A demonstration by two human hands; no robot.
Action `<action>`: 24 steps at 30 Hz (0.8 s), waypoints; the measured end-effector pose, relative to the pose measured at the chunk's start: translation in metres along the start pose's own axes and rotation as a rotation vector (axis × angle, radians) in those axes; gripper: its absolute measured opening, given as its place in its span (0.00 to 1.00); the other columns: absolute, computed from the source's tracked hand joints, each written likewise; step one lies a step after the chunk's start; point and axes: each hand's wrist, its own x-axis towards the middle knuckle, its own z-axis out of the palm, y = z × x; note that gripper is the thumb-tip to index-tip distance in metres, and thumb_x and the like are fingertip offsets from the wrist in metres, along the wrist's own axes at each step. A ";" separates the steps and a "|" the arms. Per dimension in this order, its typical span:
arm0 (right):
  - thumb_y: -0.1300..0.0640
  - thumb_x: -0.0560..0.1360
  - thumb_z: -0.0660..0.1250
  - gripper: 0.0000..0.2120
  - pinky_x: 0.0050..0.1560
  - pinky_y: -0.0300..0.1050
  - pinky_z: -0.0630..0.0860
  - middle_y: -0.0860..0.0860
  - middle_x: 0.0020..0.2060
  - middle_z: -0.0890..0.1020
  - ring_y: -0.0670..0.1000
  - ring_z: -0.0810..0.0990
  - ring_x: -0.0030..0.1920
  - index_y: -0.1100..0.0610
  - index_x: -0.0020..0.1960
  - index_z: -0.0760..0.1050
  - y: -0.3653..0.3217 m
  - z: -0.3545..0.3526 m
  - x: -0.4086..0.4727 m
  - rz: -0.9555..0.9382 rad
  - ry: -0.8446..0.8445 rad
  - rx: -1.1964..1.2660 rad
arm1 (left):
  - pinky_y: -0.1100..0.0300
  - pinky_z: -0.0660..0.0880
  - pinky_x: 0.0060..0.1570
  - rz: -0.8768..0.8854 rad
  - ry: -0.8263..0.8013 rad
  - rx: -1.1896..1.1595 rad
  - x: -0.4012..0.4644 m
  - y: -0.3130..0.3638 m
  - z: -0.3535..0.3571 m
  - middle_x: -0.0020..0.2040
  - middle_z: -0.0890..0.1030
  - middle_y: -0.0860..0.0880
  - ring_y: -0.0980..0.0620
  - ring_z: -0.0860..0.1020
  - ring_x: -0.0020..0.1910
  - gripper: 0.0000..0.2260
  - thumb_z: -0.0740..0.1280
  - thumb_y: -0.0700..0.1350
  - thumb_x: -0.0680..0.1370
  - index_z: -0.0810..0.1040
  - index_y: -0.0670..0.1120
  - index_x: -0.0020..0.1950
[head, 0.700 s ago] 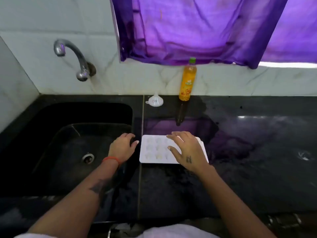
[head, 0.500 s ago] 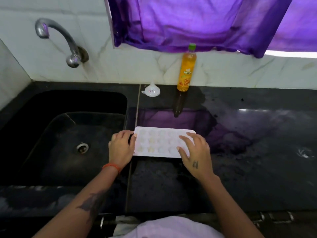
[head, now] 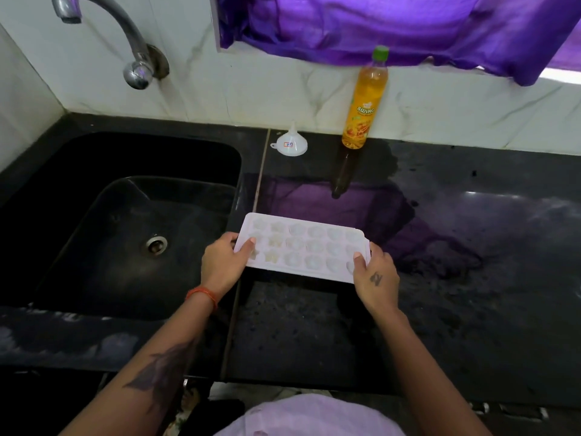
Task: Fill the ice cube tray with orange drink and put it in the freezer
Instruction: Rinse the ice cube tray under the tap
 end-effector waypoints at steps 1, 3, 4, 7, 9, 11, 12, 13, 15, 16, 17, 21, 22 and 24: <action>0.54 0.79 0.57 0.20 0.57 0.49 0.69 0.59 0.60 0.73 0.60 0.74 0.59 0.59 0.70 0.65 -0.004 0.002 0.001 -0.004 0.007 0.016 | 0.63 0.68 0.35 -0.009 0.014 -0.036 0.003 0.001 -0.004 0.42 0.79 0.51 0.54 0.76 0.38 0.12 0.66 0.51 0.76 0.77 0.44 0.52; 0.54 0.79 0.57 0.20 0.58 0.49 0.69 0.59 0.60 0.73 0.59 0.74 0.59 0.58 0.70 0.65 -0.014 0.008 0.001 -0.027 0.017 0.042 | 0.63 0.68 0.36 -0.034 0.038 -0.106 0.011 0.000 -0.012 0.43 0.78 0.51 0.56 0.75 0.38 0.11 0.66 0.52 0.77 0.74 0.45 0.51; 0.54 0.79 0.57 0.20 0.59 0.48 0.69 0.58 0.61 0.73 0.58 0.73 0.60 0.58 0.70 0.65 -0.021 0.012 0.002 -0.040 0.022 0.056 | 0.62 0.69 0.37 -0.050 0.044 -0.147 0.017 -0.001 -0.017 0.45 0.77 0.50 0.54 0.76 0.40 0.11 0.66 0.52 0.77 0.73 0.45 0.51; 0.54 0.79 0.58 0.20 0.59 0.46 0.68 0.56 0.62 0.74 0.56 0.73 0.61 0.57 0.69 0.66 -0.047 0.027 0.002 -0.076 0.036 0.097 | 0.62 0.71 0.36 -0.094 0.036 -0.315 0.035 -0.005 -0.037 0.47 0.76 0.49 0.54 0.76 0.40 0.11 0.63 0.51 0.79 0.68 0.44 0.52; 0.53 0.78 0.59 0.20 0.59 0.47 0.70 0.55 0.62 0.75 0.55 0.74 0.60 0.57 0.68 0.67 -0.066 0.038 0.002 -0.105 0.032 0.108 | 0.63 0.71 0.35 -0.134 0.040 -0.445 0.047 -0.010 -0.055 0.45 0.75 0.49 0.56 0.75 0.39 0.10 0.60 0.50 0.80 0.67 0.44 0.53; 0.51 0.77 0.60 0.20 0.58 0.48 0.71 0.54 0.61 0.76 0.54 0.75 0.58 0.56 0.67 0.68 -0.085 0.049 0.006 -0.123 0.001 0.086 | 0.60 0.75 0.36 -0.180 0.040 -0.529 0.058 -0.020 -0.075 0.46 0.76 0.49 0.54 0.77 0.39 0.10 0.59 0.49 0.81 0.67 0.43 0.54; 0.50 0.77 0.60 0.20 0.57 0.48 0.72 0.54 0.60 0.77 0.54 0.76 0.58 0.55 0.67 0.69 -0.097 0.055 0.009 -0.130 -0.020 0.056 | 0.58 0.77 0.37 -0.202 0.041 -0.562 0.065 -0.026 -0.086 0.47 0.76 0.48 0.52 0.77 0.41 0.10 0.59 0.49 0.81 0.67 0.43 0.54; 0.48 0.76 0.61 0.21 0.56 0.48 0.71 0.54 0.59 0.77 0.55 0.76 0.57 0.55 0.66 0.69 -0.109 0.061 0.012 -0.140 -0.038 0.011 | 0.56 0.78 0.38 -0.226 0.045 -0.591 0.071 -0.033 -0.098 0.48 0.77 0.46 0.50 0.78 0.43 0.10 0.59 0.49 0.81 0.67 0.43 0.55; 0.47 0.76 0.62 0.23 0.56 0.49 0.70 0.56 0.61 0.75 0.57 0.73 0.60 0.55 0.68 0.68 -0.142 0.072 0.022 -0.184 -0.040 -0.087 | 0.58 0.77 0.31 -0.268 0.058 -0.637 0.083 -0.047 -0.122 0.49 0.78 0.45 0.48 0.79 0.43 0.10 0.59 0.50 0.81 0.67 0.43 0.55; 0.47 0.75 0.63 0.24 0.58 0.49 0.70 0.57 0.62 0.73 0.58 0.72 0.62 0.56 0.69 0.67 -0.162 0.078 0.027 -0.226 -0.027 -0.113 | 0.59 0.76 0.29 -0.279 0.069 -0.652 0.089 -0.053 -0.134 0.48 0.78 0.46 0.48 0.79 0.41 0.11 0.59 0.50 0.81 0.67 0.43 0.55; 0.48 0.75 0.63 0.25 0.59 0.50 0.69 0.58 0.63 0.73 0.59 0.70 0.63 0.57 0.69 0.66 -0.183 0.083 0.033 -0.280 -0.016 -0.113 | 0.58 0.77 0.30 -0.286 0.082 -0.661 0.095 -0.058 -0.146 0.47 0.78 0.46 0.49 0.79 0.40 0.11 0.59 0.49 0.81 0.67 0.42 0.56; 0.48 0.75 0.65 0.26 0.61 0.48 0.68 0.60 0.62 0.72 0.60 0.71 0.62 0.57 0.70 0.65 -0.283 0.112 0.061 -0.518 -0.062 -0.066 | 0.51 0.78 0.40 -0.298 0.113 -0.696 0.117 -0.077 -0.186 0.47 0.78 0.46 0.49 0.79 0.41 0.09 0.60 0.48 0.81 0.68 0.43 0.54; 0.48 0.75 0.65 0.27 0.60 0.48 0.68 0.60 0.62 0.72 0.60 0.72 0.62 0.57 0.70 0.64 -0.309 0.121 0.068 -0.558 -0.095 -0.065 | 0.52 0.79 0.38 -0.299 0.120 -0.702 0.122 -0.081 -0.193 0.47 0.78 0.46 0.49 0.79 0.42 0.10 0.60 0.48 0.81 0.68 0.42 0.54; 0.48 0.75 0.64 0.28 0.59 0.48 0.69 0.60 0.63 0.70 0.60 0.73 0.61 0.56 0.71 0.61 -0.357 0.142 0.082 -0.604 -0.164 -0.082 | 0.55 0.78 0.34 -0.302 0.131 -0.703 0.131 -0.088 -0.206 0.47 0.79 0.46 0.49 0.80 0.42 0.10 0.60 0.48 0.81 0.67 0.42 0.56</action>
